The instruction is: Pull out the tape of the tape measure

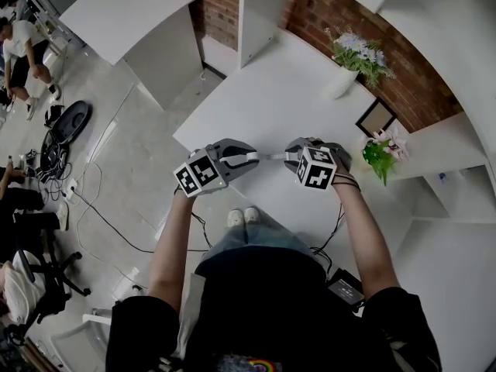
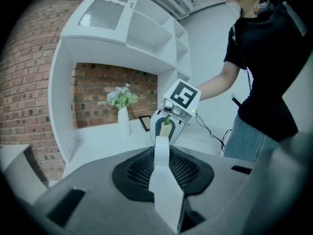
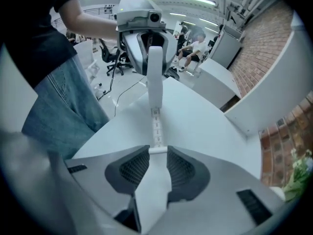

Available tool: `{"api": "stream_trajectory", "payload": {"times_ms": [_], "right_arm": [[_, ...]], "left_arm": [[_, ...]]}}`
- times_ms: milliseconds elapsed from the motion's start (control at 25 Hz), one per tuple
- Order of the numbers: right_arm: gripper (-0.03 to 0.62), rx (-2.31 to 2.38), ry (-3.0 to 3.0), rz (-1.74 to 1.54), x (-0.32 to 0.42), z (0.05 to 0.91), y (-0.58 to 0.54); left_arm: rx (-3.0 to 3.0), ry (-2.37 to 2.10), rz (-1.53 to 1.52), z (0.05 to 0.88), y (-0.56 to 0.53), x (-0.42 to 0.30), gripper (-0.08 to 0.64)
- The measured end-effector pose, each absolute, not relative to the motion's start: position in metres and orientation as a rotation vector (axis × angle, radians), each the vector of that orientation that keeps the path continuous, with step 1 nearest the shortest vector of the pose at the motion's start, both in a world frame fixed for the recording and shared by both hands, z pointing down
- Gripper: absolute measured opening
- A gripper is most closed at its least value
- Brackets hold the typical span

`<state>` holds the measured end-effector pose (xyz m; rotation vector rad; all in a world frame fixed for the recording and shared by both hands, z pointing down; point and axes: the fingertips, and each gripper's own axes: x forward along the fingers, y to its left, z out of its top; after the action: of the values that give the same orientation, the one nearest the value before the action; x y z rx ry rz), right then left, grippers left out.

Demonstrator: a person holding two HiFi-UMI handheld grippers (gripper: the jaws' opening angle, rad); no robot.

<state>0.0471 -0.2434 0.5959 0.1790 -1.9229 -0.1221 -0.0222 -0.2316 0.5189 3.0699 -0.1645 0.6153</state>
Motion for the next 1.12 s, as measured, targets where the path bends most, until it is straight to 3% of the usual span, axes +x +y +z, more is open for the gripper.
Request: {"api": "stream_trajectory", "payload": {"times_ms": [1120], "right_arm": [[0.107,0.304,-1.812,0.100,0.159,0.626,-0.217]], "left_arm": [[2.980,-0.094,0.834,0.550,-0.232,-0.074,0.087]]}}
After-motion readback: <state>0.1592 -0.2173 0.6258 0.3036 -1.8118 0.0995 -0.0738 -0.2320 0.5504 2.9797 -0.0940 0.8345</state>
